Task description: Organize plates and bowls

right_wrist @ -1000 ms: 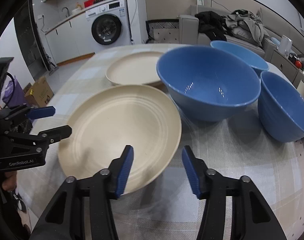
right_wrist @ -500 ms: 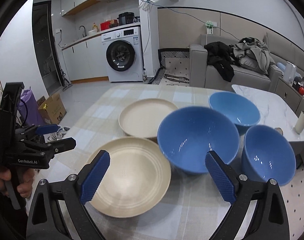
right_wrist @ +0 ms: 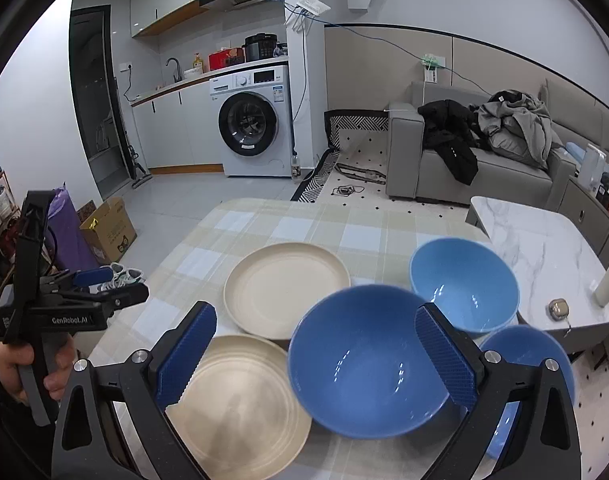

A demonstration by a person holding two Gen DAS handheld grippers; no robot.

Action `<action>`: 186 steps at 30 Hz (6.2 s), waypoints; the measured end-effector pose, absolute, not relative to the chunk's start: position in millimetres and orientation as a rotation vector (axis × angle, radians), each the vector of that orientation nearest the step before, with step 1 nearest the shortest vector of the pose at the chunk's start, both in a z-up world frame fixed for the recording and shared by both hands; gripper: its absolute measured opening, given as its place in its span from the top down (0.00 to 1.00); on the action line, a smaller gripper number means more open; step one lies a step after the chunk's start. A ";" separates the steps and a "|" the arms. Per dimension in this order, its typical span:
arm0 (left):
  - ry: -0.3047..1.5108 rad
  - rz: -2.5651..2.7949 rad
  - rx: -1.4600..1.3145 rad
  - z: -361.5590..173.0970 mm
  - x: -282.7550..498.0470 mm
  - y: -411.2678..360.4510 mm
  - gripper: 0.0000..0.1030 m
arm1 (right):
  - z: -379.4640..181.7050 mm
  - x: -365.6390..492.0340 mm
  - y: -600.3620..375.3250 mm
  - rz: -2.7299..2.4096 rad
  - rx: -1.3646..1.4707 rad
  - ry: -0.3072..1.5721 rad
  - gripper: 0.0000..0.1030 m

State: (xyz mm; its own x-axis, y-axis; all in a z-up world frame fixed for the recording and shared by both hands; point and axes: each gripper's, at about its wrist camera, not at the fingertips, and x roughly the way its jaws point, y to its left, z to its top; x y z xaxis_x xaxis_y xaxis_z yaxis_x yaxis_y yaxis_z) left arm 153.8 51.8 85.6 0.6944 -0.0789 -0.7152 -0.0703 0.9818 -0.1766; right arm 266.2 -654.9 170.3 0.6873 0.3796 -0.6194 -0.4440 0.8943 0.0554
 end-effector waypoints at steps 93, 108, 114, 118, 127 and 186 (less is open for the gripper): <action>1.126 -0.028 -0.140 -60.0 345.7 19.3 0.82 | -13.8 510.8 -557.9 0.532 -0.517 1.297 0.85; 1.028 -0.013 -0.163 -18.8 322.6 28.0 0.82 | 24.7 491.9 -560.8 0.533 -0.486 1.208 0.85; 0.986 -0.002 -0.169 5.4 303.4 31.8 0.82 | 48.9 478.1 -558.0 0.537 -0.480 1.162 0.85; 0.953 0.005 -0.169 24.3 285.6 32.1 0.82 | 64.2 467.6 -555.9 0.541 -0.481 1.131 0.85; 0.894 0.013 -0.162 61.1 236.1 28.6 0.82 | 95.9 432.8 -555.9 0.547 -0.477 1.076 0.85; 0.829 -0.073 -0.098 76.6 7.5 -11.0 0.82 | 110.0 235.9 -605.2 0.510 -0.345 0.959 0.85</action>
